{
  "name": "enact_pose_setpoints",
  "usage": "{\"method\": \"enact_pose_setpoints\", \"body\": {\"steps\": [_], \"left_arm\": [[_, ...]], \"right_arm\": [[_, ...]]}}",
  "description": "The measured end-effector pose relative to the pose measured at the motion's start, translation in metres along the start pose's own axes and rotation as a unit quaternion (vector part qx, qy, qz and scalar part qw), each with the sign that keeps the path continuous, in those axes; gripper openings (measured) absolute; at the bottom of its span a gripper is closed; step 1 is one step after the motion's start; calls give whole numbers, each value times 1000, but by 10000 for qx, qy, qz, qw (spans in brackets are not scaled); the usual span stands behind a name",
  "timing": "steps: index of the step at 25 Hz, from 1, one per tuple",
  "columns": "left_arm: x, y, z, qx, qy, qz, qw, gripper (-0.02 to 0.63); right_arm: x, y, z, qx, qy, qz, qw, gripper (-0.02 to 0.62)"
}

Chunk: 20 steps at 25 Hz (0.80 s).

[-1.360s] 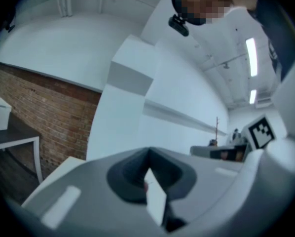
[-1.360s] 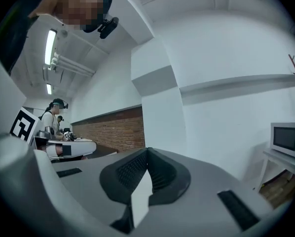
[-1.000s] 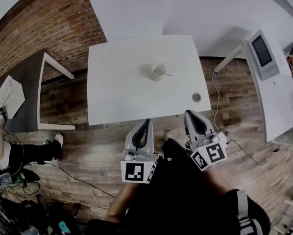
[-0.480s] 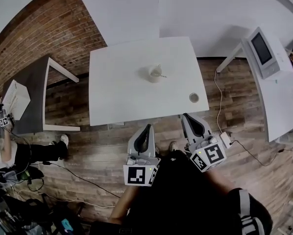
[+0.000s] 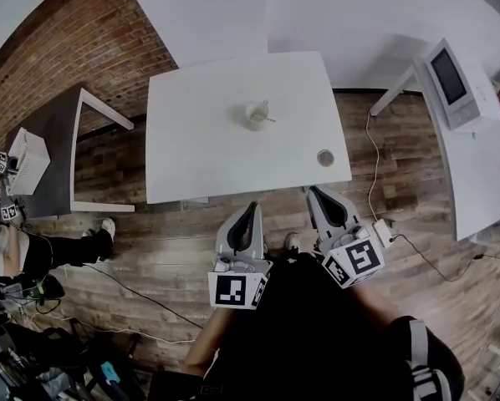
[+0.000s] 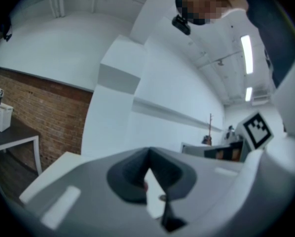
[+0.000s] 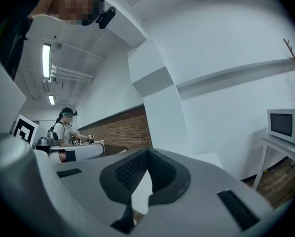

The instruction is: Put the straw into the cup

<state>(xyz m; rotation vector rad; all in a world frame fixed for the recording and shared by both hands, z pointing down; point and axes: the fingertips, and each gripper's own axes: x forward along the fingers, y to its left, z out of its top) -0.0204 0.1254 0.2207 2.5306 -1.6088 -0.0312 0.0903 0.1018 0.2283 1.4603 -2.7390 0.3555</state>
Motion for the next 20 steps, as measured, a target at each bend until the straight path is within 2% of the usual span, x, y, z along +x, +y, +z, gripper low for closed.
{"method": "enact_pose_setpoints", "body": {"steps": [20], "left_arm": [[-2,0,1,20,18,-25,10000,5]], "right_arm": [[-1,8,11,-147,-159,201,9996,5]]}}
